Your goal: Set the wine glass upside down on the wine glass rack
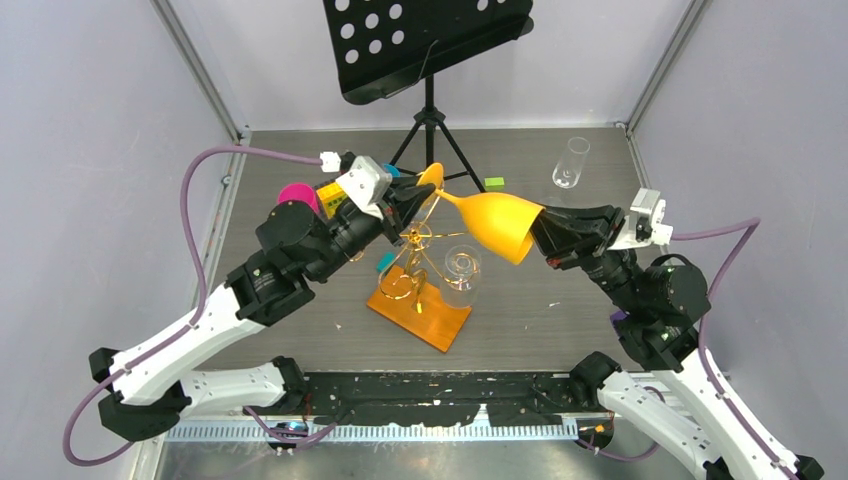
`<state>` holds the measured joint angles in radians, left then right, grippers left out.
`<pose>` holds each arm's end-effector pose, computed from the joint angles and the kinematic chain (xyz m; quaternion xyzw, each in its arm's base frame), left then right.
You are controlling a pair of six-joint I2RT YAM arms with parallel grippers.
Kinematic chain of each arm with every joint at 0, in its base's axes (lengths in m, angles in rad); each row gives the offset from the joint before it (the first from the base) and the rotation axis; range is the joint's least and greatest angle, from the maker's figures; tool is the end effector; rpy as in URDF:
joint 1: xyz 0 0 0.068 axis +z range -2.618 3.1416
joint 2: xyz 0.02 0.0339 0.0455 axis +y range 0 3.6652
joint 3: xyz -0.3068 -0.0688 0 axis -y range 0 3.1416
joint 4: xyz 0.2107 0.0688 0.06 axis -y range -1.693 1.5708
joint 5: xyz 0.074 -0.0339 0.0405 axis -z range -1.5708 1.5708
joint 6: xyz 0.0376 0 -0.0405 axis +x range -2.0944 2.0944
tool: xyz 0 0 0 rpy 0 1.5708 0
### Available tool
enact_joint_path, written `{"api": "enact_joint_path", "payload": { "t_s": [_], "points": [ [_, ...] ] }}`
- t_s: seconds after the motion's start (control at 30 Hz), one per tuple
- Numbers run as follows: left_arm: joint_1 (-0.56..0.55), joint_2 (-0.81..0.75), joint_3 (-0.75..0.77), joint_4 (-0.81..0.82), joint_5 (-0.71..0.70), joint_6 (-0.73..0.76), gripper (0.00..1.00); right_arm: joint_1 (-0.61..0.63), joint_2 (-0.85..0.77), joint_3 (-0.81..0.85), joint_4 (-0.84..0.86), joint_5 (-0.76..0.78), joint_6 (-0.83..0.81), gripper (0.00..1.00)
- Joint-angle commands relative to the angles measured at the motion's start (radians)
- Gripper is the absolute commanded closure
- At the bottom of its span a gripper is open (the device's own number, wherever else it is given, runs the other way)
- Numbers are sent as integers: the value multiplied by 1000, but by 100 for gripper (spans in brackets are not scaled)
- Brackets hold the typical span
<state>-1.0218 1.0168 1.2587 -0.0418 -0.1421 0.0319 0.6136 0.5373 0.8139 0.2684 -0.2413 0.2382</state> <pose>0.0869 -0.1318 0.5052 0.2699 0.5734 -0.3273 0.7009 0.0253 0.0288 0.4431 -0.1939 0.4590 0.4111 0.7633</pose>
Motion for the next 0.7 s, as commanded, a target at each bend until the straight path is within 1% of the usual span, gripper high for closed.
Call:
{"api": "enact_joint_path", "payload": {
  "t_s": [0.0, 0.07, 0.1, 0.13, 0.17, 0.27, 0.3, 0.33, 0.37, 0.4, 0.43, 0.5, 0.63, 0.67],
  "points": [
    [19, -9, 30, -34, -2, 31, 100, 5, -35, 21, 158, -20, 19, 93],
    [19, -18, 33, -32, 14, 44, 100, 4, -34, 33, 115, -23, -5, 82],
    [19, -23, 33, -26, 19, 55, 100, 4, -33, 39, 93, -23, -19, 79],
    [19, -30, 32, -17, 20, 70, 100, 4, -32, 57, 36, -16, -53, 73],
    [20, -38, 31, -3, 20, 93, 100, 5, -32, 67, 3, -5, -69, 71],
    [20, -63, 29, 35, 30, 151, 100, 5, -34, 118, -175, 125, -152, 60],
    [20, -70, 30, 63, 38, 170, 100, 5, -36, 125, -209, 223, -164, 58],
    [20, -76, 29, 75, 45, 189, 100, 4, -44, 134, -272, 279, -177, 56],
    [20, -79, 32, 82, 51, 205, 100, 4, -51, 136, -301, 371, -187, 55],
    [20, -82, 36, 84, 62, 221, 100, 5, -68, 132, -339, 416, -192, 53],
    [21, -84, 39, 84, 80, 238, 100, 5, -77, 132, -354, 496, -197, 53],
    [20, -87, 49, 80, 147, 271, 100, 5, -105, 131, -374, 560, -209, 49],
    [19, -79, 82, 70, 319, 316, 100, 5, -119, 186, -415, 567, -219, 39],
    [19, -69, 103, 56, 359, 320, 100, 5, -102, 231, -452, 558, -218, 36]
  ]
}}
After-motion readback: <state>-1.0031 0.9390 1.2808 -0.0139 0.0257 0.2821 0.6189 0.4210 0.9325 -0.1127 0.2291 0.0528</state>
